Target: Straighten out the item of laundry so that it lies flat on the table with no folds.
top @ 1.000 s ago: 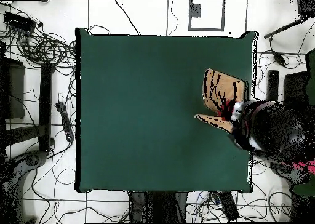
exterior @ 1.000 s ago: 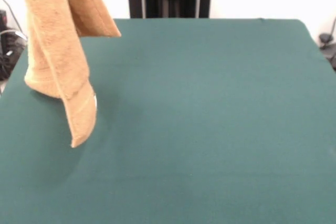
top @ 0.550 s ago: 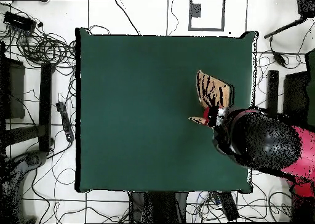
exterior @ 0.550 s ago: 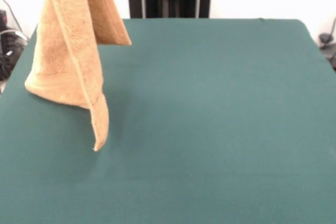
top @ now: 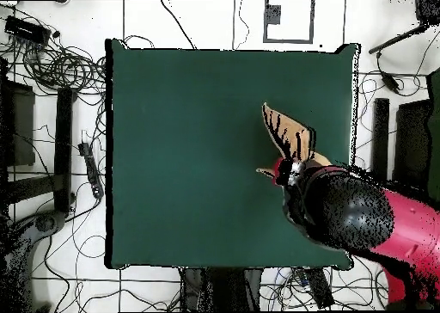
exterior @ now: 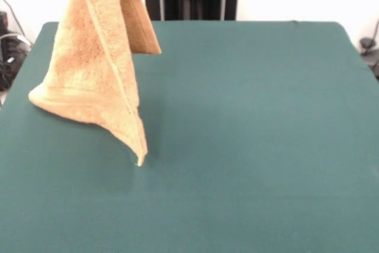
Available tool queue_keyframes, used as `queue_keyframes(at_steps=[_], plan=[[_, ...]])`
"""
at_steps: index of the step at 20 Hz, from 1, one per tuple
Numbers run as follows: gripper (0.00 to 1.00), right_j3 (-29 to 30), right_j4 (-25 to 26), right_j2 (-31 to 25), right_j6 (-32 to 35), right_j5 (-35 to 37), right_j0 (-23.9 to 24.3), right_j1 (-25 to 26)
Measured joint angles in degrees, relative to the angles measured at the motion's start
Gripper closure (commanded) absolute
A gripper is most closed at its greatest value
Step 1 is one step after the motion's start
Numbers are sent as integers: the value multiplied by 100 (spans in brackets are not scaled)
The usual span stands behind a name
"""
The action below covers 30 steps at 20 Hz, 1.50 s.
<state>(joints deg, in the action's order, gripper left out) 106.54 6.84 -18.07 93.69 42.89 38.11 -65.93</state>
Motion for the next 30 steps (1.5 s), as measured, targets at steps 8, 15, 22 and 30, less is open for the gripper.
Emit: queue_keyframes(at_steps=[8, 15, 22, 30], plan=[[100, 363, -226, 597, 139, -99, -709, -344], [100, 532, -394, 1019, 366, -106, -1222, -559], [100, 693, -650, 1297, 528, -399, -1420, -575], [100, 657, -751, 1461, 532, -374, -1334, -576]])
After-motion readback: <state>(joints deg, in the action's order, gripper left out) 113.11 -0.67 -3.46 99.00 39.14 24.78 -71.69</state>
